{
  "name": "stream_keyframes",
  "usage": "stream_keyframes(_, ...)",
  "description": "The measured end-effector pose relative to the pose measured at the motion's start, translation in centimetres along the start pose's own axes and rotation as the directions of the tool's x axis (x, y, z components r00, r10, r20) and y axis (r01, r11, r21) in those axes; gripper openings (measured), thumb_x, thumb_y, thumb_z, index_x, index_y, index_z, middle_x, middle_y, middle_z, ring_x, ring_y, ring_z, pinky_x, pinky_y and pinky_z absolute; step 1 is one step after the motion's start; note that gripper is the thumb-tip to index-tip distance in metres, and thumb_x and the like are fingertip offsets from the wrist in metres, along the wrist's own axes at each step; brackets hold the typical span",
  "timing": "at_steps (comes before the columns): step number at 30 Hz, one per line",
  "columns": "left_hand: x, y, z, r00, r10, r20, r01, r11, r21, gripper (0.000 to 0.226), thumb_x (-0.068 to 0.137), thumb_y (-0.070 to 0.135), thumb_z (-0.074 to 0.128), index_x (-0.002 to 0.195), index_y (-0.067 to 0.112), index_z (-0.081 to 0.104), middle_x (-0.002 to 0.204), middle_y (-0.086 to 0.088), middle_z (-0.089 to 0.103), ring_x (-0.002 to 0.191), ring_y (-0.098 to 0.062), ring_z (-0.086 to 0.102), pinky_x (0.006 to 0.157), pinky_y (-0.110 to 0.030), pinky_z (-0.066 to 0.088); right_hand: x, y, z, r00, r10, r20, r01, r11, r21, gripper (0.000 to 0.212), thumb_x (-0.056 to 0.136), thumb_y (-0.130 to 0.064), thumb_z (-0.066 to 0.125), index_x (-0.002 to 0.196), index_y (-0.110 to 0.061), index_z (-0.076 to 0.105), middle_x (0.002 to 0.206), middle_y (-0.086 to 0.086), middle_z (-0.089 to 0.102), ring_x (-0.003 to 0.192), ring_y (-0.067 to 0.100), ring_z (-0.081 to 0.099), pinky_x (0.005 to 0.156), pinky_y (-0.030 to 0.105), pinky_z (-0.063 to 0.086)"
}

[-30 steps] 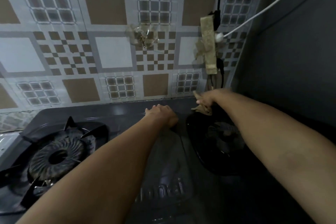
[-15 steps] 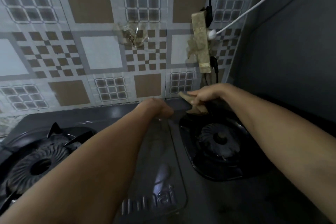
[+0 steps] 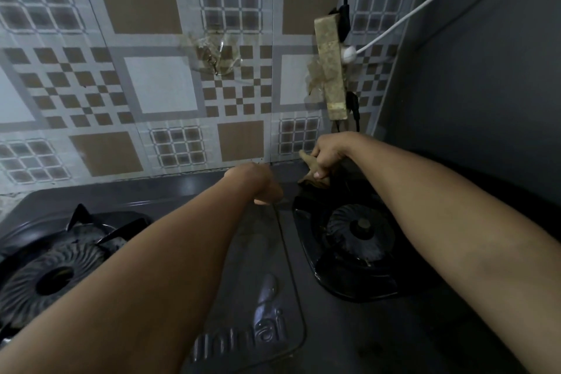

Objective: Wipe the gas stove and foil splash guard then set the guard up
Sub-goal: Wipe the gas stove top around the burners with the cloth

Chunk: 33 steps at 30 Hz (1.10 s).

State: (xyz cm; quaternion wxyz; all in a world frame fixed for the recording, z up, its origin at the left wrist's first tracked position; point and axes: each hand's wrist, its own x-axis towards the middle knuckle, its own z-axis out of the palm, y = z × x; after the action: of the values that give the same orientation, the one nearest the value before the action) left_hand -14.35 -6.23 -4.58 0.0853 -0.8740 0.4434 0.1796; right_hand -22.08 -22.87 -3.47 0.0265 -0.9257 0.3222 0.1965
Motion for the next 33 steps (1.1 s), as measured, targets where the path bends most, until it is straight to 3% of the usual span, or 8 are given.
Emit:
stream_keyframes(5, 0.1, -0.4, 0.6, 1.0, 0.0, -0.03, -0.001, 0.999, -0.054, 0.05, 0.082, 0.028, 0.054, 0.129, 0.01, 0.05, 0.127, -0.016, 0.053, 0.116, -0.033, 0.052, 0.1, -0.044, 0.045, -1.0, 2.7, 0.2, 0.993, 0.118, -0.011, -0.118, 0.993, 0.025, 0.046, 0.082, -0.037, 0.073, 0.116, -0.006, 0.067, 0.112, 0.008, 0.061, 0.098, 0.024, 0.058, 0.081, 0.032, 0.048)
stream_keyframes(9, -0.5, -0.4, 0.0, 0.999, 0.044, 0.006, -0.041, 0.967, -0.252, 0.069, 0.091, 0.059, 0.04, 0.144, 0.014, 0.038, 0.152, -0.014, 0.034, 0.137, -0.033, 0.035, 0.111, -0.045, 0.029, -0.7, 3.5, 0.2, 0.98, 0.195, -0.031, -0.191, 0.975, 0.111, 0.031, 0.08, -0.031, 0.074, 0.097, -0.006, 0.069, 0.105, 0.01, 0.063, 0.087, 0.023, 0.06, 0.079, 0.032, 0.05)
stream_keyframes(12, -1.0, 0.1, 0.5, 0.994, 0.024, 0.108, 0.01, 0.951, -0.308, 0.111, 0.064, 0.089, 0.045, 0.149, 0.02, 0.029, 0.158, -0.01, 0.023, 0.145, -0.033, 0.023, 0.115, -0.05, 0.02, -1.0, 1.5, 0.1, 0.979, 0.206, 0.005, -0.202, 0.955, 0.218, 0.019, 0.091, -0.02, 0.064, 0.08, -0.006, 0.059, 0.086, 0.008, 0.063, 0.063, 0.018, 0.058, 0.056, 0.026, 0.044)
stream_keyframes(15, -0.5, 0.7, 1.7, 0.994, -0.05, 0.1, 0.069, 0.976, -0.205, 0.152, 0.024, 0.101, 0.049, 0.151, 0.021, 0.024, 0.159, -0.012, 0.02, 0.145, -0.037, 0.019, 0.115, -0.056, 0.02, -1.4, 0.8, 0.1, 0.988, 0.152, 0.022, -0.152, 0.957, 0.246, 0.036, 0.083, -0.035, 0.075, 0.099, -0.006, 0.061, 0.102, 0.004, 0.058, 0.088, 0.022, 0.058, 0.07, 0.031, 0.046)
stream_keyframes(18, 0.0, 1.2, 2.4, 0.998, -0.062, 0.015, 0.063, 0.994, -0.09, 0.139, 0.038, 0.096, 0.053, 0.149, 0.017, 0.028, 0.157, -0.015, 0.026, 0.143, -0.04, 0.021, 0.114, -0.055, 0.024, -1.9, 1.4, 0.6, 0.986, 0.166, 0.001, -0.16, 0.948, 0.275, 0.068, 0.075, -0.042, 0.079, 0.13, -0.008, 0.057, 0.124, 0.004, 0.056, 0.107, 0.024, 0.056, 0.091, 0.035, 0.048)
stream_keyframes(20, 0.2, 1.2, 2.6, 0.998, -0.055, -0.016, 0.054, 0.996, -0.071, 0.135, 0.04, 0.096, 0.052, 0.147, 0.016, 0.033, 0.154, -0.015, 0.032, 0.141, -0.04, 0.027, 0.113, -0.055, 0.027, -2.0, 2.1, 0.9, 0.979, 0.202, -0.015, -0.187, 0.93, 0.316, 0.07, 0.072, -0.039, 0.081, 0.13, -0.007, 0.058, 0.124, 0.006, 0.057, 0.106, 0.024, 0.057, 0.093, 0.036, 0.049)
stream_keyframes(26, -0.2, 0.9, 3.0, 0.996, -0.062, -0.063, 0.055, 0.993, -0.105, 0.13, 0.046, 0.094, 0.053, 0.146, 0.013, 0.035, 0.153, -0.019, 0.03, 0.141, -0.04, 0.026, 0.112, -0.055, 0.028, -2.4, 3.1, 1.1, 0.959, 0.282, -0.026, -0.255, 0.9, 0.354, 0.042, 0.084, -0.026, 0.072, 0.114, 0.001, 0.059, 0.105, 0.01, 0.056, 0.091, 0.024, 0.054, 0.075, 0.032, 0.042)
stream_keyframes(33, -0.8, 0.7, 3.4, 0.993, -0.086, -0.076, 0.076, 0.989, -0.128, 0.132, 0.049, 0.094, 0.051, 0.149, 0.012, 0.026, 0.158, -0.021, 0.015, 0.146, -0.038, 0.014, 0.116, -0.057, 0.019, -4.0, 5.0, 1.4, 0.943, 0.333, -0.013, -0.304, 0.874, 0.379, 0.025, 0.089, -0.015, 0.064, 0.109, 0.0, 0.059, 0.109, 0.012, 0.052, 0.095, 0.026, 0.053, 0.075, 0.031, 0.04)
